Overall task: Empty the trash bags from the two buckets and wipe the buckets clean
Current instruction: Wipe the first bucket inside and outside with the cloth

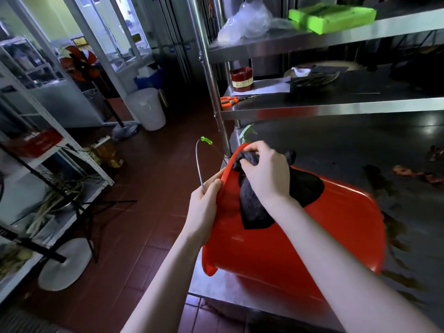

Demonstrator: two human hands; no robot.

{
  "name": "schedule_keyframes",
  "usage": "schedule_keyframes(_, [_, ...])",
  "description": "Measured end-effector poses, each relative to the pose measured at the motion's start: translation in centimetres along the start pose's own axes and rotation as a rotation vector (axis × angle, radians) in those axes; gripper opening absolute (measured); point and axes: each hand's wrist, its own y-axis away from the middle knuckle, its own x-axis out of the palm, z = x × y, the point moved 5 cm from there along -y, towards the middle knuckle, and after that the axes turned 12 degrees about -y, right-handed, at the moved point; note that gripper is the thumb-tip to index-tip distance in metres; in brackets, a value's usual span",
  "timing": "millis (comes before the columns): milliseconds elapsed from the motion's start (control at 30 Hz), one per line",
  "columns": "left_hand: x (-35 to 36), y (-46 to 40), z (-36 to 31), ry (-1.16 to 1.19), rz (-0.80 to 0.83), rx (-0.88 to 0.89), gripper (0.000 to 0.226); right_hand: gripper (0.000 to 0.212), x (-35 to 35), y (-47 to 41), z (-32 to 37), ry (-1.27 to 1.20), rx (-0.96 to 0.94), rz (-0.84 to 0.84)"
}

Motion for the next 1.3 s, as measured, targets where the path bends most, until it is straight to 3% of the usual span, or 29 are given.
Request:
schedule_keyframes(100, [-0.3, 0.0, 0.1, 0.002, -0.023, 0.001, 0.034, 0.022, 0.1, 1.8, 0.3, 0.002, -0.032, -0.01])
schedule_keyframes(300, [-0.1, 0.0, -0.9, -0.027, -0.022, 0.073, 0.034, 0.019, -0.2, 7.6, 1.8, -0.02, -0.337, -0.001])
schedule_keyframes(533, [0.0, 1.2, -0.3, -0.051, -0.051, 0.062, 0.033, 0.021, -0.7, -0.6, -1.0, -0.029, 0.065, 0.008])
schedule_keyframes(767, [1.0, -0.4, -2.2, -0.09, -0.029, 0.139, 0.034, 0.021, -1.7, 6.6, 1.7, 0.009, -0.375, 0.001])
schedule_keyframes(833, [1.1, 0.0, -2.0, -0.093, -0.029, 0.152, 0.034, 0.02, -1.9, 4.3, 0.7, 0.03, -0.291, -0.01])
schedule_keyframes(967, [2.1, 1.1, -1.5, -0.09, 0.014, 0.138, 0.035, 0.019, -3.1, -2.1, -2.9, 0.026, 0.065, -0.044])
schedule_keyframes(1033, [2.4, 0.6, -1.5, -0.141, -0.006, 0.148, 0.033, 0.018, -3.0, -3.4, -3.7, 0.031, 0.104, -0.031])
schedule_keyframes(1100, [2.2, 0.3, -1.5, -0.172, -0.057, 0.142, 0.033, 0.018, -2.5, -3.2, -3.7, 0.081, 0.064, -0.026])
schedule_keyframes(1167, [1.3, 0.5, -1.4, -0.173, -0.171, 0.108, 0.054, 0.019, -2.4, -2.3, -3.5, 0.073, 0.033, -0.054])
schedule_keyframes(1233, [-1.0, 1.0, -2.4, -0.397, -0.49, 0.254, 0.075, 0.02, -2.5, -1.3, -3.1, 0.087, -0.014, -0.089])
schedule_keyframes(1300, [-1.9, 0.9, -4.6, -0.673, -0.7, 0.49, 0.067, 0.021, -2.5, -0.4, -2.3, 0.111, -0.046, -0.114])
